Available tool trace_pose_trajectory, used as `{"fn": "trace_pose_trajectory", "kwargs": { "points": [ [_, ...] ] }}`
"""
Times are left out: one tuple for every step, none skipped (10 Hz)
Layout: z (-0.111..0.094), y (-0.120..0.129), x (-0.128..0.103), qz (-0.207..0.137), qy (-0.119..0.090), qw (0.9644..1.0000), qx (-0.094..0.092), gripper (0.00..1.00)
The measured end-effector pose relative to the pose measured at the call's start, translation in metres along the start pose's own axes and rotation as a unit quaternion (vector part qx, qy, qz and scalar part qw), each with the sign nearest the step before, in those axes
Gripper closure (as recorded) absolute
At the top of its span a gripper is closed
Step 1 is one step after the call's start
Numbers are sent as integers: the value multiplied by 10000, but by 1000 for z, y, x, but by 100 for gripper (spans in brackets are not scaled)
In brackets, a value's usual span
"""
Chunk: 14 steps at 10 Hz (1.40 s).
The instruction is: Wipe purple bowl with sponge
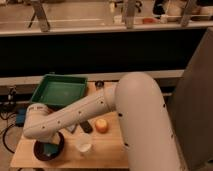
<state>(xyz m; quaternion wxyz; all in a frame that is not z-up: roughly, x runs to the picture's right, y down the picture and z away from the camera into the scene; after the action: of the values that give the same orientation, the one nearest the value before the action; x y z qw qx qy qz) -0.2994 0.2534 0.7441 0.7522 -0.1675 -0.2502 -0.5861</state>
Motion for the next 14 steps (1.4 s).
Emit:
{"fn": "trace_pose_trajectory", "kwargs": {
  "points": [
    [2,0,3,28,21,10000,-5,100],
    [5,-2,7,58,43,10000,2,100],
    [7,-4,10,88,56,9999,26,100],
    [8,-8,12,124,70,9999,73,100],
    [10,-17,12,156,64,9998,142,100],
    [12,-24,10,172,37,9996,202,100],
    [13,-29,9,183,4,9995,254,100],
    [13,-32,7,201,-63,9992,328,100],
    [10,-34,6,204,-160,9987,445,100],
    [8,-34,5,205,-213,9982,516,100],
    [5,-32,5,202,-231,9981,533,100],
    [1,-31,3,169,-233,9983,507,100],
    [-1,-30,2,143,-208,9987,448,100],
    [-2,-30,3,139,-186,9990,384,100]
  ]
}}
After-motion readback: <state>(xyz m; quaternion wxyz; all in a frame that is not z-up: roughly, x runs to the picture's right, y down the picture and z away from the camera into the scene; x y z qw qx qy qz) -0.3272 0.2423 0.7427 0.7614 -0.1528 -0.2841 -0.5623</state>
